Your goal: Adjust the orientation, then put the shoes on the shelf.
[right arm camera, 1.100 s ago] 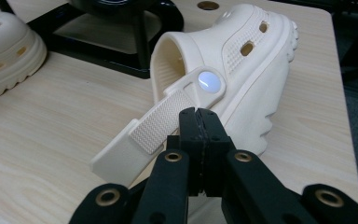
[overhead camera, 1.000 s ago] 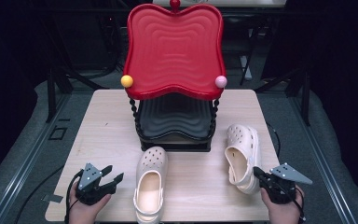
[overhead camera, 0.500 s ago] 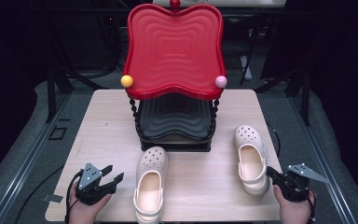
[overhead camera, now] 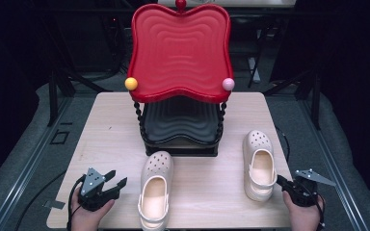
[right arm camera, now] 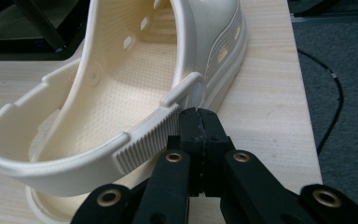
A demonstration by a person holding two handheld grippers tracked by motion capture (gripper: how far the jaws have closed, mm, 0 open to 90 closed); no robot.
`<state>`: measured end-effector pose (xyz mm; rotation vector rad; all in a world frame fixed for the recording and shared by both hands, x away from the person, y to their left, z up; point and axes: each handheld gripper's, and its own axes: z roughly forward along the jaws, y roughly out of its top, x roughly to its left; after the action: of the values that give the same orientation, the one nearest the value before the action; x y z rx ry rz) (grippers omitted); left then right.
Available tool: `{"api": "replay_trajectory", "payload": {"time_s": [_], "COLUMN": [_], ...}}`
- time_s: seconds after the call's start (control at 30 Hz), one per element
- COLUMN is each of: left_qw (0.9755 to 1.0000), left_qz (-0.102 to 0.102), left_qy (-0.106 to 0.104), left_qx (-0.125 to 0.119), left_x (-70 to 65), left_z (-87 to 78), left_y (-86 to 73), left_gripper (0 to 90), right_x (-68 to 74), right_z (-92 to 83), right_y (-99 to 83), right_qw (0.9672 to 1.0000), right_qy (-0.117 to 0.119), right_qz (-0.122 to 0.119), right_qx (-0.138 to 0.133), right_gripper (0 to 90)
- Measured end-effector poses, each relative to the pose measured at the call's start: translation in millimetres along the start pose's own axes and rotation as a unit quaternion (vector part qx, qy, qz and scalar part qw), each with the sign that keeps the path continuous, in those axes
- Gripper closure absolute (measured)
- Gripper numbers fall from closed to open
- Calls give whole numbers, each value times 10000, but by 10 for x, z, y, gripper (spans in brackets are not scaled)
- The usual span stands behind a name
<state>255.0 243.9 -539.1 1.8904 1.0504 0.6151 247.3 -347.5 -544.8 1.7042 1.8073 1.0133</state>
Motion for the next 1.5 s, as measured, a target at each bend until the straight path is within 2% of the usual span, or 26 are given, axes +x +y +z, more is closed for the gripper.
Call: {"api": "replay_trajectory", "payload": {"time_s": [0.17, 0.33, 0.37, 0.4, 0.43, 0.47, 0.5, 0.53, 0.63, 0.67, 0.7, 0.73, 0.77, 0.8, 0.87, 0.93, 1.07, 1.2, 1.27, 1.33, 1.5], "left_qw": [10000, 9999, 9999, 9999, 9999, 9999, 9999, 9999, 9999, 9999, 9999, 9998, 9998, 9999, 9999, 9999, 9998, 9997, 9997, 9997, 9993], "left_qz": [-40, -59, -64, -69, -69, -68, -68, -90, -90, -117, -117, -123, -123, -114, -97, -97, -183, -237, -226, -238, -360], "left_qy": [23, 87, 92, 91, 91, 91, 91, 97, 107, 114, 114, 127, 127, 121, 111, 107, 35, 85, 98, 73, 103], "left_qx": [-16, -32, -11, 5, 5, 16, 16, 9, -5, -2, -2, -4, -4, 40, 51, 52, 81, 78, 74, 76, -41], "left_x": [9, 20, 24, 26, 26, 26, 26, 24, 22, 20, 20, 17, 17, 16, 11, 7, 0, 3, 0, 5, 50], "left_z": [-5, -14, -10, -6, -6, -3, -3, -10, -19, -23, -23, -13, -13, -5, -3, -8, -29, -35, -38, -45, -76], "left_y": [-1, -2, -3, -5, -5, -8, -8, -10, -5, -4, -4, -5, -5, -2, -2, -6, -58, -53, -52, -49, -36], "left_gripper": [478, 480, 481, 481, 481, 481, 481, 481, 480, 480, 481, 481, 481, 481, 481, 480, 478, 469, 467, 467, 466], "right_x": [17, -36, -24, -48, -48, -46, -46, -19, 19, 93, 93, 178, 178, 239, 286, 311, 313, 302, 281, 280, 288], "right_z": [-10, -69, -55, -95, -95, -121, -121, -129, -138, -155, -155, -174, -174, -154, -126, -98, -35, 21, 49, 79, 194], "right_y": [1, 20, 16, 36, 36, 64, 64, 97, 135, 184, 184, 238, 238, 290, 343, 402, 507, 567, 603, 609, 677], "right_qw": [9998, 9994, 9985, 9989, 9989, 9982, 9982, 9976, 9971, 9967, 9967, 9965, 9965, 9956, 9946, 9925, 9912, 9896, 9881, 9883, 9846], "right_qy": [-163, -230, -207, -236, -236, -205, -205, -97, 10, 128, 128, 132, 132, 220, 182, 45, -91, -245, -366, -331, -385], "right_qz": [-140, 18, 171, 71, 71, 111, 111, 227, 269, 148, 148, -224, -224, -531, -805, -1085, -1260, -1378, -1482, -1469, -1705], "right_qx": [-18, -253, -471, -405, -405, -547, -547, -654, -712, -789, -789, -798, -798, -736, -637, -554, -406, -344, -206, -254, 8], "right_gripper": [894, 820, 804, 789, 789, 755, 755, 740, 710, 672, 672, 629, 629, 611, 610, 610, 633, 642, 641, 643, 688]}}
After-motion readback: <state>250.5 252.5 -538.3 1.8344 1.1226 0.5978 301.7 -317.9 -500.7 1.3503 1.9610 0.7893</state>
